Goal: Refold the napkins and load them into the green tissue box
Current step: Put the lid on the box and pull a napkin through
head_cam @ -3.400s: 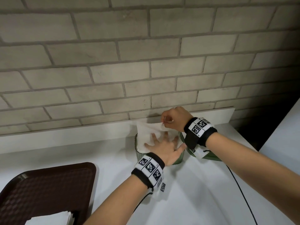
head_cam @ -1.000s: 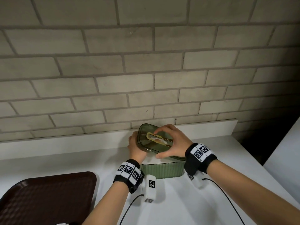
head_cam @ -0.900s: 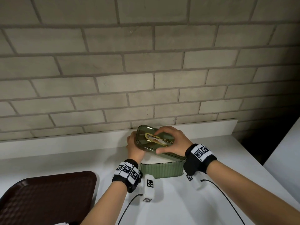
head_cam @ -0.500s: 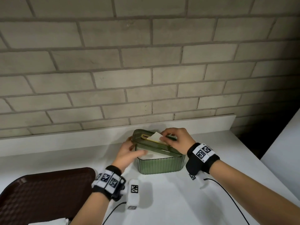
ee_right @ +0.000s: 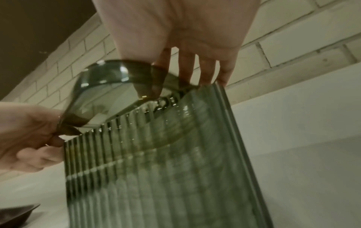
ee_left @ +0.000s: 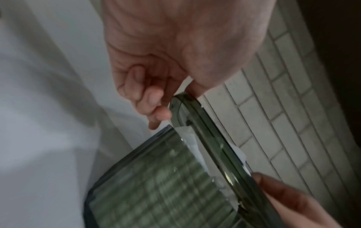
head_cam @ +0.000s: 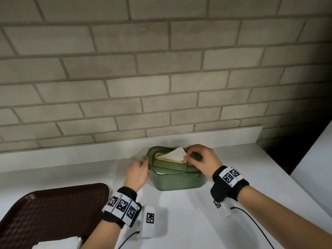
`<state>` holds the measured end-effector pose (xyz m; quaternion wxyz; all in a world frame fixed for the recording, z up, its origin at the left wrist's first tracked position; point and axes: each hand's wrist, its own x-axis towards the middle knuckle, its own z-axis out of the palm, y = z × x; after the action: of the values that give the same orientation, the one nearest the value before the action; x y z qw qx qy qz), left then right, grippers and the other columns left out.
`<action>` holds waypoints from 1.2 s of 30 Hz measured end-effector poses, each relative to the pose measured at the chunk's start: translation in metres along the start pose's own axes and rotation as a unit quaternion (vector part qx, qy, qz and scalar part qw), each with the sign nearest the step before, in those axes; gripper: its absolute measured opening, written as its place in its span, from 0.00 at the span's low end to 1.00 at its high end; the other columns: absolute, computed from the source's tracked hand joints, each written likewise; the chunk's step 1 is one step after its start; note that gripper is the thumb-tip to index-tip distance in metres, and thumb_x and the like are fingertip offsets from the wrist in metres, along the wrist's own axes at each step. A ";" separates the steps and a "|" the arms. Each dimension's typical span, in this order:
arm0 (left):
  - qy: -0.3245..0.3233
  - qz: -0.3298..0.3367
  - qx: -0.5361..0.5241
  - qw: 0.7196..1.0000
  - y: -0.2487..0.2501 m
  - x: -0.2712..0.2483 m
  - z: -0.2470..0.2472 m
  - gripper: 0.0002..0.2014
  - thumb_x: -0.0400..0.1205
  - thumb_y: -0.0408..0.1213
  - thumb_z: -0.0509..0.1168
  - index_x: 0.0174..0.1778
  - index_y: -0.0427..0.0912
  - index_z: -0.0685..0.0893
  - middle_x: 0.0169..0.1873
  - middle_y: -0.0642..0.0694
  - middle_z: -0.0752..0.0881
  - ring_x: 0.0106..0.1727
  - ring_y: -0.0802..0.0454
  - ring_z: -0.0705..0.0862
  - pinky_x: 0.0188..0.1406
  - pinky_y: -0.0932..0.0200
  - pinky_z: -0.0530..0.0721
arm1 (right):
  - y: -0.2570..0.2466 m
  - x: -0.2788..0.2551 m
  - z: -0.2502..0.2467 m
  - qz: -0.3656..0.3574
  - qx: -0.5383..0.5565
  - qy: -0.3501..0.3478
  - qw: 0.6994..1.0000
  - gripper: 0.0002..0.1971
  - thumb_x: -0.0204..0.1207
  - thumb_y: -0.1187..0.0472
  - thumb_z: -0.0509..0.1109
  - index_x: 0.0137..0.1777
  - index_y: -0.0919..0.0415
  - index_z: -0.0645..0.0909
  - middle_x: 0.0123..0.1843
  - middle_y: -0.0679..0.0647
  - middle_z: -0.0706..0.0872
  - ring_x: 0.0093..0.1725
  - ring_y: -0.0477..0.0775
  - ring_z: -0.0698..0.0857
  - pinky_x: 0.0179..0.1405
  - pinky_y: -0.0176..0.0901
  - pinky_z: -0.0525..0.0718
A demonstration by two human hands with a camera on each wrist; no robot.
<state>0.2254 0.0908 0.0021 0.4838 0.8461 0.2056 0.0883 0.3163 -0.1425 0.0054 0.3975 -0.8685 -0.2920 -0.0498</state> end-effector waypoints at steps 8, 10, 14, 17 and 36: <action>0.054 0.064 0.201 0.976 0.007 -0.012 0.013 0.24 0.88 0.46 0.56 0.27 0.38 0.72 0.27 0.40 0.82 0.32 0.39 0.81 0.33 0.55 0.76 | -0.007 0.012 -0.007 0.044 0.008 0.003 0.999 0.05 0.75 0.52 0.74 0.42 0.52 0.85 0.54 0.49 0.87 0.55 0.49 0.83 0.57 0.38 0.77; 0.060 0.077 0.249 0.964 0.011 -0.018 0.017 0.21 0.89 0.45 0.54 0.35 0.35 0.77 0.34 0.36 0.84 0.39 0.36 0.84 0.36 0.54 0.74 | -0.007 0.014 -0.002 0.049 0.017 0.001 0.999 0.04 0.75 0.52 0.75 0.40 0.48 0.84 0.52 0.47 0.86 0.55 0.48 0.82 0.61 0.42 0.78; 0.058 0.076 0.297 0.950 0.019 -0.016 0.021 0.22 0.90 0.45 0.50 0.48 0.31 0.82 0.45 0.35 0.86 0.49 0.35 0.86 0.41 0.51 0.78 | -0.009 0.018 0.001 0.063 0.018 0.001 0.998 0.03 0.74 0.54 0.76 0.41 0.50 0.85 0.56 0.46 0.81 0.58 0.44 0.76 0.58 0.33 0.68; 0.064 0.074 0.340 0.935 0.024 -0.011 0.018 0.22 0.90 0.47 0.48 0.53 0.36 0.82 0.48 0.39 0.86 0.52 0.39 0.86 0.41 0.55 0.74 | -0.006 0.020 0.000 0.067 0.015 0.000 0.998 0.04 0.74 0.53 0.76 0.40 0.49 0.85 0.55 0.46 0.82 0.58 0.45 0.77 0.57 0.33 0.67; -0.119 0.195 0.323 0.918 0.009 0.012 0.040 0.39 0.83 0.67 0.49 0.86 0.52 0.48 0.86 0.57 0.44 0.86 0.58 0.40 0.83 0.38 0.42 | 0.001 -0.004 0.021 -0.030 -0.048 0.053 0.997 0.06 0.85 0.59 0.61 0.50 0.60 0.74 0.36 0.50 0.81 0.35 0.51 0.78 0.35 0.42 0.75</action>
<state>0.2524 0.0604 -0.0117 0.1779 0.9840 -0.0055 0.0084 0.3103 -0.1297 -0.0108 0.3687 -0.8734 -0.2939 -0.1218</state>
